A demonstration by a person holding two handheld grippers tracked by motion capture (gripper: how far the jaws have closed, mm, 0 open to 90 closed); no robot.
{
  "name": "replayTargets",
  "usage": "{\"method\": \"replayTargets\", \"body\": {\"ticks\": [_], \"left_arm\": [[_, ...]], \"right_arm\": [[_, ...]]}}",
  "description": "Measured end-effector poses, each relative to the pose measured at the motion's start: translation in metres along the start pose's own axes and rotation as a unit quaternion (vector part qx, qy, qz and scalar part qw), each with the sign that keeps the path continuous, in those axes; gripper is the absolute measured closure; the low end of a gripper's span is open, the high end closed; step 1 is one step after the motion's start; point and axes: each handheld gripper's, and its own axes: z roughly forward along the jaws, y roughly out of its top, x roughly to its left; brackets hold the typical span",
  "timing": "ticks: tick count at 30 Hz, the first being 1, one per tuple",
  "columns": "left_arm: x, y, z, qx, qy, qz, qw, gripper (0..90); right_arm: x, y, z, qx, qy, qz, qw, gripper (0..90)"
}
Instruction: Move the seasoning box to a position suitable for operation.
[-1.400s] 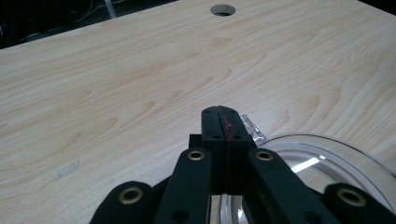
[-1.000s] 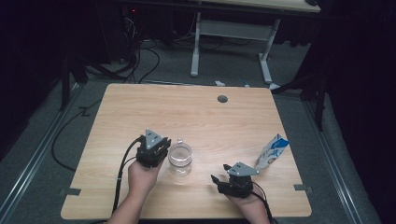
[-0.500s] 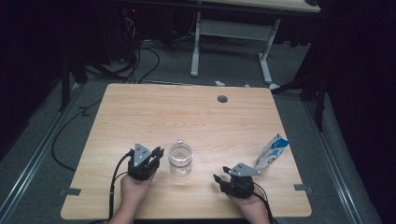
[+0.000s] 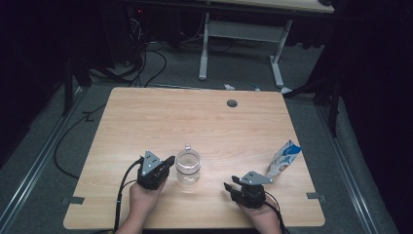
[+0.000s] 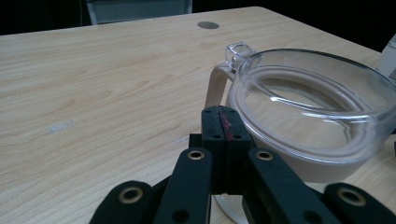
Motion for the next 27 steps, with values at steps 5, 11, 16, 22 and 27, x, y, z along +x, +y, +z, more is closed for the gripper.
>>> {"method": "replayTargets", "body": {"ticks": [5, 11, 16, 22, 27], "left_arm": [[-0.002, -0.001, 0.001, 0.0, 0.001, -0.002, 1.0, 89.9], [-0.005, -0.002, -0.001, 0.0, 0.003, -0.004, 1.0, 89.9], [-0.009, -0.003, -0.003, 0.001, -0.001, -0.001, 1.0, 89.9], [-0.014, -0.004, -0.005, 0.002, -0.002, 0.002, 1.0, 89.9], [-0.017, -0.004, -0.007, 0.001, -0.009, 0.004, 1.0, 89.9]], "right_arm": [[0.0, 0.0, 0.0, 0.0, 0.003, -0.001, 1.0, 55.5], [0.0, 0.0, 0.0, -0.004, -0.001, 0.001, 1.0, 54.5], [0.0, 0.0, 0.0, -0.004, -0.002, 0.0, 1.0, 53.8], [0.0, 0.0, -0.001, -0.004, -0.002, -0.002, 1.0, 53.3], [0.001, 0.0, 0.0, -0.003, -0.002, -0.003, 1.0, 53.4]]}}
